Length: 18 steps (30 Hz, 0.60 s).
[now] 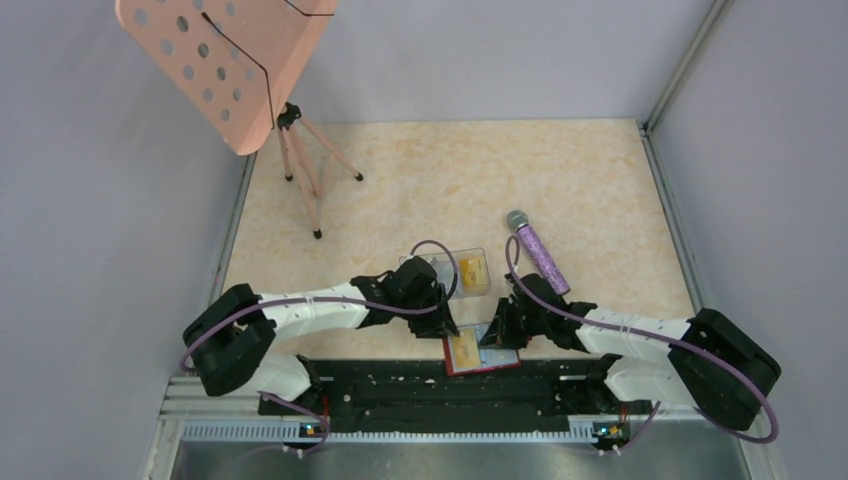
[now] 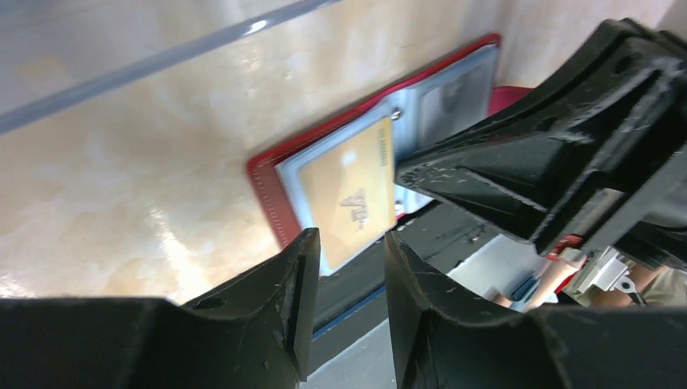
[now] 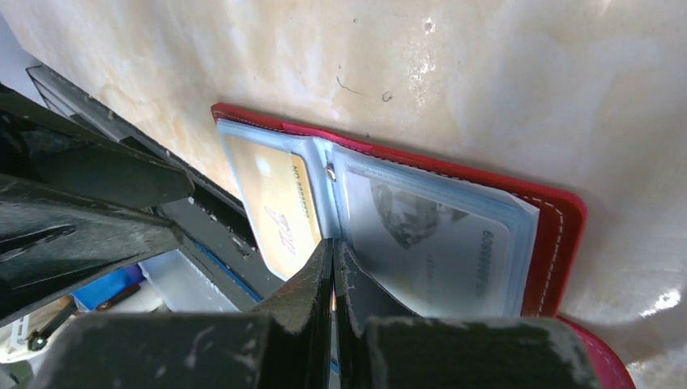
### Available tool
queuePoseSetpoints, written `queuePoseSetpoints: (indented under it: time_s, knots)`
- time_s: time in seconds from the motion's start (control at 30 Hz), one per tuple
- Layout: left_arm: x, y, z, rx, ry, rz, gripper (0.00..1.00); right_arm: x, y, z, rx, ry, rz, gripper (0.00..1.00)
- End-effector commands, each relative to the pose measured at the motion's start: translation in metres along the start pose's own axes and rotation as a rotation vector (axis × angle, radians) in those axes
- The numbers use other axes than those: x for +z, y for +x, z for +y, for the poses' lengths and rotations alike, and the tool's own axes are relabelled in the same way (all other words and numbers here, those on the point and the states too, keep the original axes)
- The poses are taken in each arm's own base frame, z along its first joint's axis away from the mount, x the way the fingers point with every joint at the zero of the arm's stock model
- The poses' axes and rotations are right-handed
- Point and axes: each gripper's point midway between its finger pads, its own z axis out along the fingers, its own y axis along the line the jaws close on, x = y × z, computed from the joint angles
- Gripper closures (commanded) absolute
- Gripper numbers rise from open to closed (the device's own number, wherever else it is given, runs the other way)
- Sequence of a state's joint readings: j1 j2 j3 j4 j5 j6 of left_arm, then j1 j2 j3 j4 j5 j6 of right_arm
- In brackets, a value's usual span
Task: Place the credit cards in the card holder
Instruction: Turn over the card holder at the corner of the board.
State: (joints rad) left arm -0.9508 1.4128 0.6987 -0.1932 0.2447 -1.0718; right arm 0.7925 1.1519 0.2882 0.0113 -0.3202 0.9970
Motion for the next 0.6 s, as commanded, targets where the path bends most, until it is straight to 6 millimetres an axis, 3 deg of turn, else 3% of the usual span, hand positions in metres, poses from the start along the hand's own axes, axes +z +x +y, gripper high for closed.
queuePoseSetpoints:
  time_s: [0.0,0.27,0.47,0.57]
  knots:
    - [0.004,0.011,0.02,-0.017,-0.034,0.013,0.6,0.008,0.005,0.005,-0.006,-0.03,0.019,1.0]
    - [0.02,0.019,0.013,0.002,-0.02,0.054,0.6,0.012,0.01,-0.016,0.021,0.071,0.03,1.0]
    - [0.023,0.021,0.007,0.041,-0.042,0.056,0.7,0.011,0.01,-0.019,0.021,0.084,0.032,1.0]
    - [0.019,0.02,0.005,0.073,-0.094,0.047,0.65,0.011,0.011,-0.019,0.019,0.082,0.034,1.0]
